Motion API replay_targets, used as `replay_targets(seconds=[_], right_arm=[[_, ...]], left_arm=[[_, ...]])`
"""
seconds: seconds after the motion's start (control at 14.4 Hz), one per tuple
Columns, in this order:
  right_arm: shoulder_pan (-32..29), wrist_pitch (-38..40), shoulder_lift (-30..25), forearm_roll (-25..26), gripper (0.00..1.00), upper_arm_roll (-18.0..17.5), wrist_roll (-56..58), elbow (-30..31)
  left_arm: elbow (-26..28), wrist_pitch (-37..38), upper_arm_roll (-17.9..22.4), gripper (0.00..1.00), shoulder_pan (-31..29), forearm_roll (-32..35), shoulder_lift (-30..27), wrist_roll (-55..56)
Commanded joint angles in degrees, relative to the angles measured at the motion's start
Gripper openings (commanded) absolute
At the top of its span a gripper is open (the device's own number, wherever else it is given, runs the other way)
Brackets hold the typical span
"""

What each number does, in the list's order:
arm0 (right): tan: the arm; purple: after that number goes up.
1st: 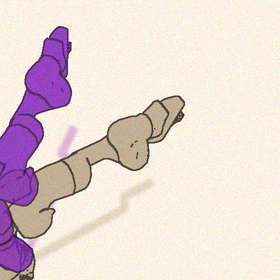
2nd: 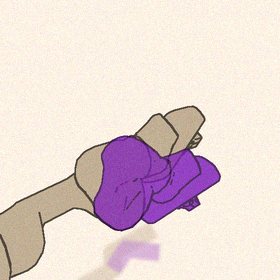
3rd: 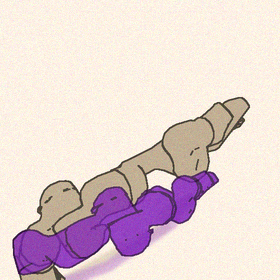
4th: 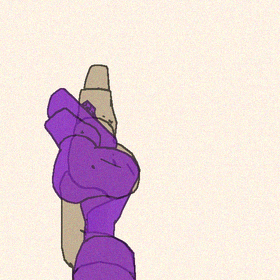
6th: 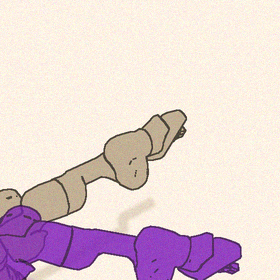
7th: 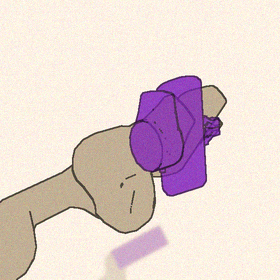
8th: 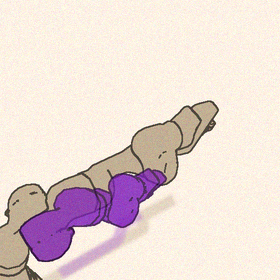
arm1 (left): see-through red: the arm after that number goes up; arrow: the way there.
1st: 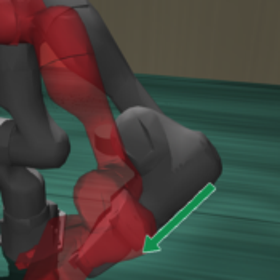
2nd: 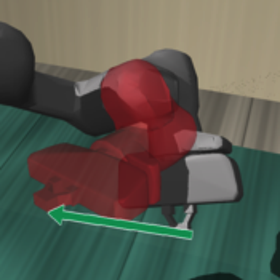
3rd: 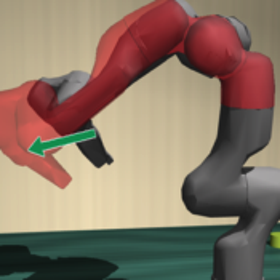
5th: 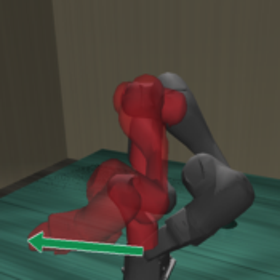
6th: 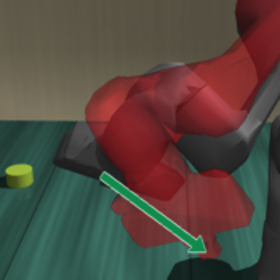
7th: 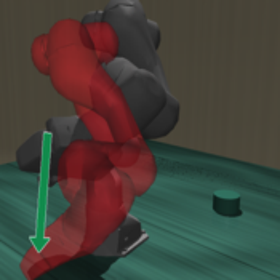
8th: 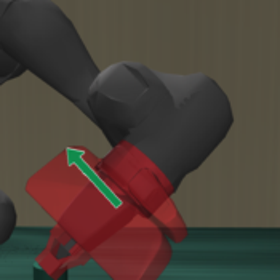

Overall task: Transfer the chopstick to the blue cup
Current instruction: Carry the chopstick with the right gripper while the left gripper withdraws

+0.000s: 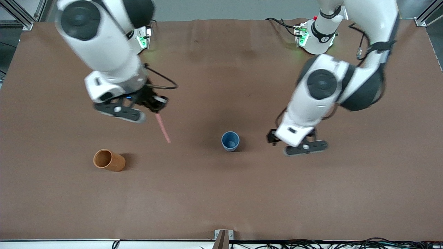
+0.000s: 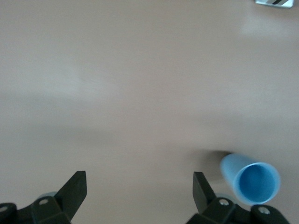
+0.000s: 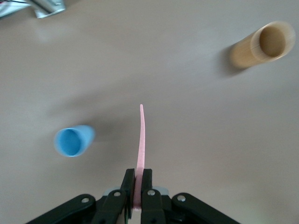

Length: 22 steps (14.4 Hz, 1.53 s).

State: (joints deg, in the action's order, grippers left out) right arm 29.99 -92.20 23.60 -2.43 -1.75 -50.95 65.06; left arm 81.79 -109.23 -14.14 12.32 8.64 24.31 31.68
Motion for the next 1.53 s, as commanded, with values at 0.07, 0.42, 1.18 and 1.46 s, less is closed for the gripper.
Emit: replay_targets(seconds=[0.07, 0.42, 1.18, 1.46], right_arm=[[3.9, -5.5, 5.9, -3.9, 0.01, 0.3, -7.5, -3.9], [5.2, -11.2, 11.5, -6.2, 0.02, -2.4, -9.0, -6.1], [6.8, -11.4, 13.5, -6.2, 0.07, -2.3, -9.3, -4.0], [6.8, -11.6, 15.2, -6.2, 0.1, -2.3, -9.9, -3.5]], left_arm=[[1.5, 6.5, 8.7, 1.0, 0.3, -7.1, -7.1, -19.5], [1.5, 16.9, 12.9, 1.0, -2.7, -10.5, -17.6, -32.3], [0.3, 21.3, 13.1, 1.0, -3.0, -11.0, -22.1, -31.5], [0.4, 21.7, 13.2, 1.0, -3.0, -11.1, -22.2, -31.5]])
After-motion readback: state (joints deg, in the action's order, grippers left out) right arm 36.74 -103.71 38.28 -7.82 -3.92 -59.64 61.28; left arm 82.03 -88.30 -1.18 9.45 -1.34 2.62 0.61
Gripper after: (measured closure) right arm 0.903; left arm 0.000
